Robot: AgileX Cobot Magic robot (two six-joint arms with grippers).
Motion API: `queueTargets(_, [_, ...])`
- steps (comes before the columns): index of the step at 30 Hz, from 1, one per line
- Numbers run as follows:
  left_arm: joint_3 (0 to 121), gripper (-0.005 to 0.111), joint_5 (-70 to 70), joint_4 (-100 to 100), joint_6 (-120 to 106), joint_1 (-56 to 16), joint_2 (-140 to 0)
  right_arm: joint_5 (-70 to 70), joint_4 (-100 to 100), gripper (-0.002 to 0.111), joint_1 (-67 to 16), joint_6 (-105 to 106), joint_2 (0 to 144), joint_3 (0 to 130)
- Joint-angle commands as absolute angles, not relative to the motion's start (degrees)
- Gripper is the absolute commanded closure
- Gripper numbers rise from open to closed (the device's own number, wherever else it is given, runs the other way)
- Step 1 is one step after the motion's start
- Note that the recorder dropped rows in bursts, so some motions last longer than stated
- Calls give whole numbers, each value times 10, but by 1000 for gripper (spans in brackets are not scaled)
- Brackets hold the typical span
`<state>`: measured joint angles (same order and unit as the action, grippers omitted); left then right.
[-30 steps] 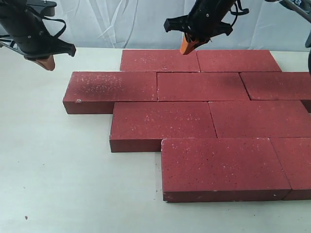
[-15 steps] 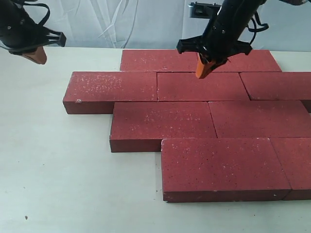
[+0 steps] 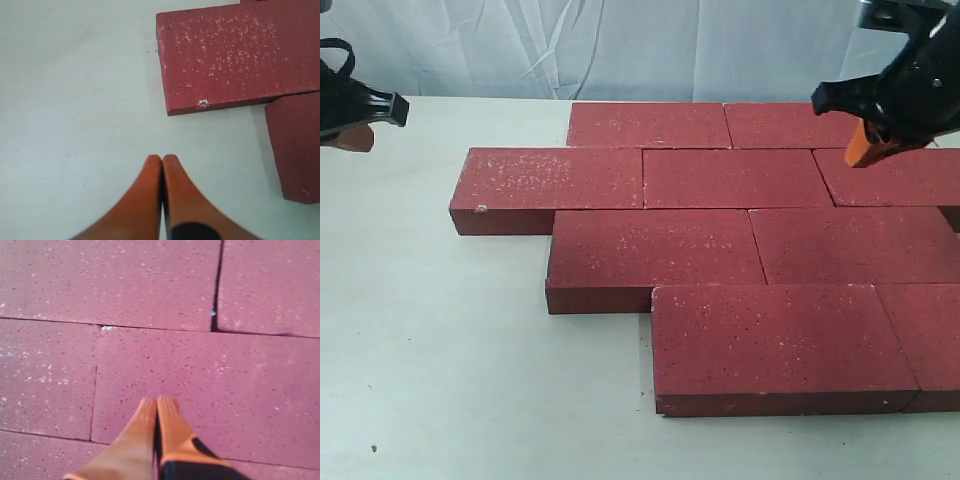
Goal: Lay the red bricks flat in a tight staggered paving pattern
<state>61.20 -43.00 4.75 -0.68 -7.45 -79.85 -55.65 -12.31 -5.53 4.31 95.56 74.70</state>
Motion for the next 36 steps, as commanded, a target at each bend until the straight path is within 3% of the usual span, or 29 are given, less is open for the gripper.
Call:
queueTargets(1, [597, 107, -402, 57, -9, -76, -764, -492, -74, 109, -40, 36, 867, 662])
queueTargets(13, [581, 107, -379, 83, -9, -76, -753, -344, -46, 109, -40, 27, 618, 499])
queueTargets(19, [568, 107, -370, 96, -13, -76, -753, -292, -32, 109, -40, 30, 424, 401])
queueTargets(23, [568, 107, -374, 106, -15, -76, -753, -185, -31, 109, -40, 30, 279, 300])
queueTargets(36, [568, 107, -380, 108, -15, -76, -753, -174, -30, 109, -40, 29, 215, 283])
